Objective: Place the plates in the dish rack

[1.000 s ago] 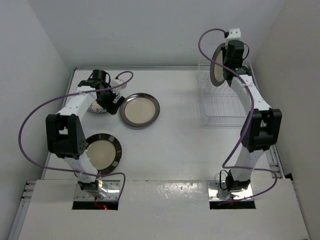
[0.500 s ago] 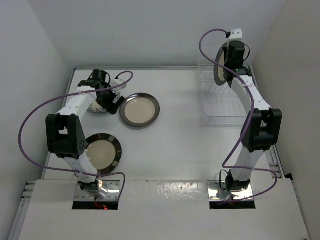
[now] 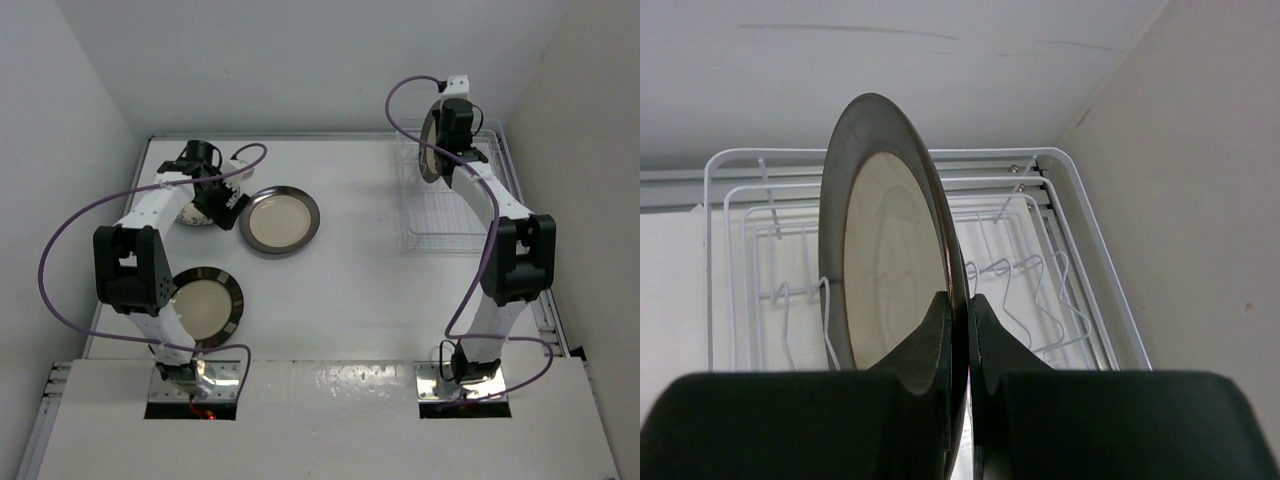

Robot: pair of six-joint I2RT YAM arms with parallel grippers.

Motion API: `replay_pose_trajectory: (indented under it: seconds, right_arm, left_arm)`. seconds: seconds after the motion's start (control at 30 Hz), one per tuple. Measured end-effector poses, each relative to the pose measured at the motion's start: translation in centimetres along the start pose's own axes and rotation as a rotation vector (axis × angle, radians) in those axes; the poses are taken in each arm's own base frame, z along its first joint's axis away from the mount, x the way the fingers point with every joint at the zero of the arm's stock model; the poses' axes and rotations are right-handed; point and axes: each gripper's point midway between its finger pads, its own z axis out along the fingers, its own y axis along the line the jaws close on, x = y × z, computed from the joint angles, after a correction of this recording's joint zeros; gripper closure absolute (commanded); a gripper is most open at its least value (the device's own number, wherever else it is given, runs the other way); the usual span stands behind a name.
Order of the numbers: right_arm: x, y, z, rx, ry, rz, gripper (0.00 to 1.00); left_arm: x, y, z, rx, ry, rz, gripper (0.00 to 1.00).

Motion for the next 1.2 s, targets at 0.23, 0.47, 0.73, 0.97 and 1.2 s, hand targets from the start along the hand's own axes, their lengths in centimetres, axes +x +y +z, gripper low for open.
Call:
replay_pose_trajectory:
  seconds: [0.23,0.47,0.73,0.97,1.2]
  right_arm:
    - [0.0,0.7,-0.1,-0.010,-0.009,0.008,0.84]
    - [-0.6,2.9,-0.5,-0.088,-0.029,0.057,0.78]
    - [-0.3,3.8,-0.6,-0.119,-0.012,0.121,0.33]
    - [-1.0,3.9,-1.1,-0.140,-0.012,0.118,0.13]
    - [-4.4,3.0,-4.0,-0.158,-0.072,0.128,0.11]
  left_arm:
    - [2.0,1.3,1.2,0.007,0.043,-0.064,0.00]
    - [7.0,5.1,0.3,-0.004,0.094,-0.115,0.00]
    - [13.8,3.5,-0.4,0.181,0.168,-0.055,0.00]
    - [18.8,-0.1,1.1,0.449,0.241,-0.049,0.02]
    - [19.3,-0.3,0.5,0.586,0.182,-0.062,0.12]
